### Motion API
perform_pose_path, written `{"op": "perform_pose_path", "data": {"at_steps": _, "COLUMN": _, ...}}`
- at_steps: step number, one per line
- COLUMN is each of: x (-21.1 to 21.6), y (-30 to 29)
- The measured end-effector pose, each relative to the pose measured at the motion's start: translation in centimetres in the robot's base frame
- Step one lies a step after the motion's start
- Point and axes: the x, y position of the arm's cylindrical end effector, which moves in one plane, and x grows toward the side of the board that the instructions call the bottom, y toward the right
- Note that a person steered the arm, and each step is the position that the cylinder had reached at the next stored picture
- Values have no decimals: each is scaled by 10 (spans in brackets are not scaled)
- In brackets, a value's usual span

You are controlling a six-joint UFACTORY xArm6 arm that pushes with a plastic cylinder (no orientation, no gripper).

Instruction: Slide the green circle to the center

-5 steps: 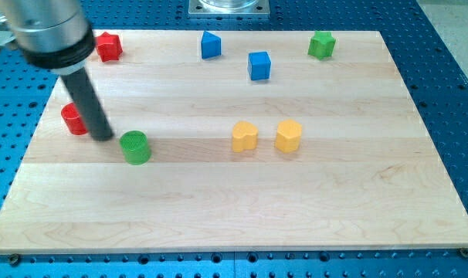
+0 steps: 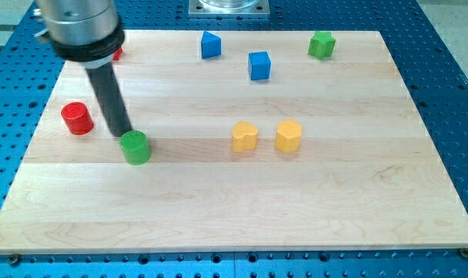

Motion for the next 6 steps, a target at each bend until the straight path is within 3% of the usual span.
{"op": "perform_pose_path", "data": {"at_steps": 1, "x": 52, "y": -21}}
{"op": "perform_pose_path", "data": {"at_steps": 2, "x": 49, "y": 37}}
{"op": "perform_pose_path", "data": {"at_steps": 3, "x": 7, "y": 86}}
{"op": "perform_pose_path", "data": {"at_steps": 4, "x": -7, "y": 136}}
{"op": "perform_pose_path", "data": {"at_steps": 5, "x": -17, "y": 87}}
{"op": "perform_pose_path", "data": {"at_steps": 6, "x": -30, "y": 162}}
